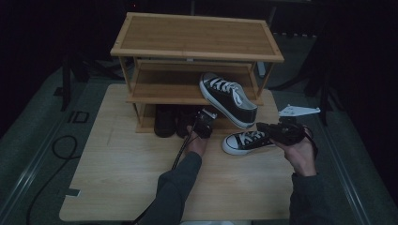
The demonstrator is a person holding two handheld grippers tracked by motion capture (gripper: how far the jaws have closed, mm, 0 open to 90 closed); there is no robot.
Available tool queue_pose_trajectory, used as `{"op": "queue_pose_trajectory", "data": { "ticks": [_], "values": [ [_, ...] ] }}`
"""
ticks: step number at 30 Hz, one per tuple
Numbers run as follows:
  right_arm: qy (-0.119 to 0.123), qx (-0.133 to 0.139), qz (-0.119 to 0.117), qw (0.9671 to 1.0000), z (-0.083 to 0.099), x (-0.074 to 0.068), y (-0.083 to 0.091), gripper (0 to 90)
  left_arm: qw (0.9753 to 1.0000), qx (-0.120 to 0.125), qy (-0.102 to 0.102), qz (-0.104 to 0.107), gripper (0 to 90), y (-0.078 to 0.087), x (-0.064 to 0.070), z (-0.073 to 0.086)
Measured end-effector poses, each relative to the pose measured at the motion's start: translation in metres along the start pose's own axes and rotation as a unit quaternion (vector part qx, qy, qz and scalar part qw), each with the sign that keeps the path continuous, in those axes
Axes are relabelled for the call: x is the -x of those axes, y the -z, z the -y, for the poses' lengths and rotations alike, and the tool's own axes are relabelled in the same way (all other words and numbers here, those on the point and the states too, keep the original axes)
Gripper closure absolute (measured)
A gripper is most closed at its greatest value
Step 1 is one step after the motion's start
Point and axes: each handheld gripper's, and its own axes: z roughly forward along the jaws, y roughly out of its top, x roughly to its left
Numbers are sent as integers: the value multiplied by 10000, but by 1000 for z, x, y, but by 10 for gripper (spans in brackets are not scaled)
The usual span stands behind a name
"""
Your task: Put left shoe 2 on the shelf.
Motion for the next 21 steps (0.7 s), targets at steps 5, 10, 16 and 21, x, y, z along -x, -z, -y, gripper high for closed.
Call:
{"op": "queue_pose_trajectory", "data": {
  "ticks": [5,10,16,21],
  "values": [
    [106,-8,-47,9999,2,-4,-2,900,10000,6,1,1,900,0,0,0],
    [168,-16,-98,9998,3,-7,-3,900,10000,6,-1,0,900,0,0,0],
    [243,18,-96,9997,1,-10,-3,900,10000,3,-1,-1,900,0,0,0],
    [245,35,-149,9996,1,-12,-4,900,10000,8,-1,-10,900,0,0,0]
  ]
}}
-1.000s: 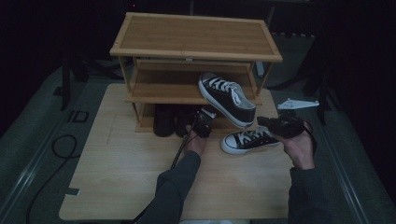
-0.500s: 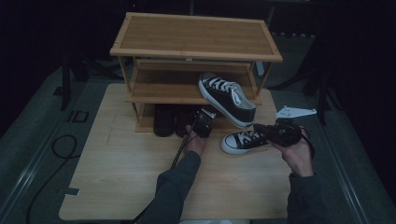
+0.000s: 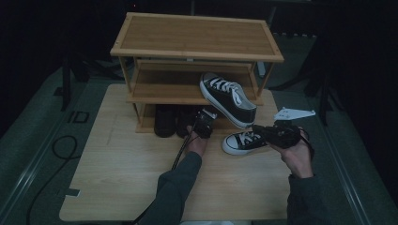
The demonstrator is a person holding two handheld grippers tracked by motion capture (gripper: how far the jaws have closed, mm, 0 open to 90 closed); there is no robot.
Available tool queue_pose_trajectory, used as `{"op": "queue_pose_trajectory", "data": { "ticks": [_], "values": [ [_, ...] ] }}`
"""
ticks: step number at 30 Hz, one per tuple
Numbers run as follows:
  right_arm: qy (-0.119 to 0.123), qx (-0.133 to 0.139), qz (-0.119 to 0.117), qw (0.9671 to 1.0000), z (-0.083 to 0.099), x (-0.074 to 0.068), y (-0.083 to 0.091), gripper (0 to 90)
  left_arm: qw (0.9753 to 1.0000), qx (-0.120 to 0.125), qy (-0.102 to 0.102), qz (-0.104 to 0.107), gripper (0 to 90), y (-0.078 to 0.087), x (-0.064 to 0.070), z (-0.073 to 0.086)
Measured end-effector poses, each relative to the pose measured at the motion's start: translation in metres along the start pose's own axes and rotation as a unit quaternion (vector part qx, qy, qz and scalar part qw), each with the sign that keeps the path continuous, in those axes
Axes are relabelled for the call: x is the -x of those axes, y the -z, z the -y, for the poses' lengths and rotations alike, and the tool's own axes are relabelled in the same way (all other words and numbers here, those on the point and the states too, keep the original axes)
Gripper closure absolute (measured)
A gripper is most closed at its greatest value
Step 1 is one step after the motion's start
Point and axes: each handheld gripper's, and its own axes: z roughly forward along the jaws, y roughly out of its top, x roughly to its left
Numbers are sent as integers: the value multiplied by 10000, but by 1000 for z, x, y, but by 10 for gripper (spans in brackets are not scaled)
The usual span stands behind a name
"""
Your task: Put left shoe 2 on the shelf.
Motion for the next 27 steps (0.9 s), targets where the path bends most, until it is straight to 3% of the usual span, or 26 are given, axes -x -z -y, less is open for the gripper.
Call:
{"op": "queue_pose_trajectory", "data": {
  "ticks": [3,13,22,25,27],
  "values": [
    [42,64,-61,10000,-2,-2,-1,900,10000,-12,-70,-56,900,0,0,0],
    [-51,168,69,9998,-12,4,-8,900,10000,-11,-20,9,900,0,0,0],
    [-64,124,86,9999,-19,5,-21,900,10000,-12,-49,-79,900,0,0,0],
    [-22,118,61,9999,-22,3,-25,900,10000,-9,-14,32,900,0,0,0],
    [-6,110,68,9999,-24,2,-28,900,10000,-7,-22,-5,900,0,0,0]
  ]
}}
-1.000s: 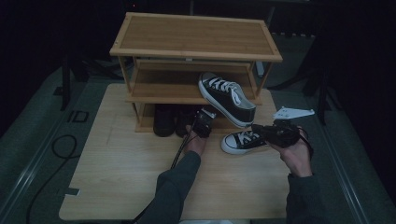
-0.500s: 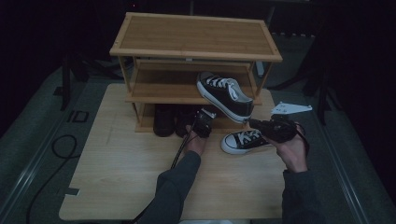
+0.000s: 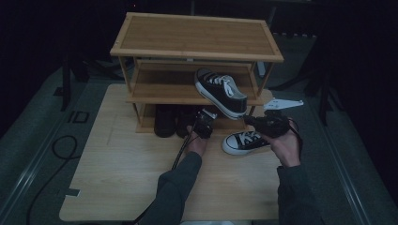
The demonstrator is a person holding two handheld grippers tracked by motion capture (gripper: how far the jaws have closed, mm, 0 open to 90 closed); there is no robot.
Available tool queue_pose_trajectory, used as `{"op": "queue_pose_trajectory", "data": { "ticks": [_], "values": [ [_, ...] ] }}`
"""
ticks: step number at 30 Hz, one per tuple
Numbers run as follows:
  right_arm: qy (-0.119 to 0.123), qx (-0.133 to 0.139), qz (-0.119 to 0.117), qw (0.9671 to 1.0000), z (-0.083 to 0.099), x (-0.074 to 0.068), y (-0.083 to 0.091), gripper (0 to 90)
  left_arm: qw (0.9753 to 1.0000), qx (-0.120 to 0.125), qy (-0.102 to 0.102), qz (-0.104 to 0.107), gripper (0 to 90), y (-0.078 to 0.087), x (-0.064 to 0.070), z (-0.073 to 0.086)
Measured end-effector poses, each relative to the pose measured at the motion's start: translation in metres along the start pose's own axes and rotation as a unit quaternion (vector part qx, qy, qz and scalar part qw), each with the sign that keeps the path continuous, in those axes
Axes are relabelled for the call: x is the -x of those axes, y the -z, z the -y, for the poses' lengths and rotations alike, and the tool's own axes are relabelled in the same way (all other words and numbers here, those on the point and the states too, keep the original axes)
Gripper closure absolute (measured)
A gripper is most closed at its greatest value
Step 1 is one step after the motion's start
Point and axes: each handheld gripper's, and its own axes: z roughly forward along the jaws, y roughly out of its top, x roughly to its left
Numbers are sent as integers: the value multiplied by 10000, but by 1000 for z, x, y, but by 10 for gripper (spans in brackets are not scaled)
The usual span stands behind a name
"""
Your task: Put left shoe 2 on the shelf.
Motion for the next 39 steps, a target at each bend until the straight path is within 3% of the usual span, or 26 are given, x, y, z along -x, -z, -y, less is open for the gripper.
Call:
{"op": "queue_pose_trajectory", "data": {
  "ticks": [19,25,31,39],
  "values": [
    [153,-37,-114,9998,-14,-12,-24,900,10000,13,-34,-62,900,0,0,0],
    [275,-72,-362,9989,-24,-21,-37,900,10000,29,-14,-63,900,0,0,0],
    [216,-26,-281,9994,-28,-19,-48,900,10000,34,7,5,900,0,1,0],
    [236,47,-294,9993,-37,-21,-55,900,10000,23,-31,-63,900,0,0,0]
  ]
}}
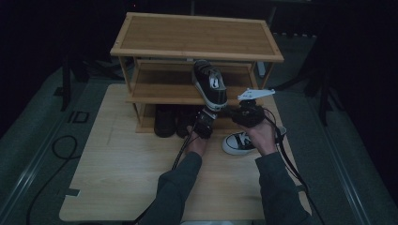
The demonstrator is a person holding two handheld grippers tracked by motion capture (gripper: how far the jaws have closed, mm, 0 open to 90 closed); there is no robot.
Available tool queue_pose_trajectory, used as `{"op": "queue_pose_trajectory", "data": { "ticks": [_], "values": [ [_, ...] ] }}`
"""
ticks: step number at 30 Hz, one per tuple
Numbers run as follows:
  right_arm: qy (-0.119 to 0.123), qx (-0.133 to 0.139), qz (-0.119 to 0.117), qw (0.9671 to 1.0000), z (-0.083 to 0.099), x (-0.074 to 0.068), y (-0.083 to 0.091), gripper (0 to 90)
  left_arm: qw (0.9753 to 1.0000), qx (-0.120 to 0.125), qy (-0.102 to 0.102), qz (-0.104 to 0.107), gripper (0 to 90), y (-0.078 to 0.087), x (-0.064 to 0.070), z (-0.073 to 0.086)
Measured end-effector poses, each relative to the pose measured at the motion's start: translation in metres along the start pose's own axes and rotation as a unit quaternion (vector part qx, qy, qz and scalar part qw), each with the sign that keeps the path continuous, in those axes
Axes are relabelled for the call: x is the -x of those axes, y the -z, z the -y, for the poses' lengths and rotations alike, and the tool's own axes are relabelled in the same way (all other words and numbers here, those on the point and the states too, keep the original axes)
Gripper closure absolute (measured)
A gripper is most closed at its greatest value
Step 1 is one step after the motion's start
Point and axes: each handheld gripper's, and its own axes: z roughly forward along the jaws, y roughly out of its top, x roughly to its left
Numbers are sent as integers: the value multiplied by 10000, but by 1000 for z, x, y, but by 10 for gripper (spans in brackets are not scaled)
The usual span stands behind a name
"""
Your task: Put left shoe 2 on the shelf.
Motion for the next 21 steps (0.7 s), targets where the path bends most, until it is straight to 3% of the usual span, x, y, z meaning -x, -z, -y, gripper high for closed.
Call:
{"op": "queue_pose_trajectory", "data": {
  "ticks": [5,9,12,14,21],
  "values": [
    [27,-59,-31,10000,-4,1,-8,900,10000,-69,-65,22,900,1,-1,0],
    [-24,-25,-129,9999,-8,0,-15,900,10000,-14,-3,30,900,0,0,0],
    [29,-59,26,10000,-13,-3,-22,900,10000,-8,-16,10,900,0,0,0],
    [-84,-26,-182,9998,-14,-2,-26,900,10000,-17,-12,21,900,0,0,0],
    [9,-44,-245,9997,-19,-10,-37,900,10000,25,-11,53,900,0,0,1]
  ]
}}
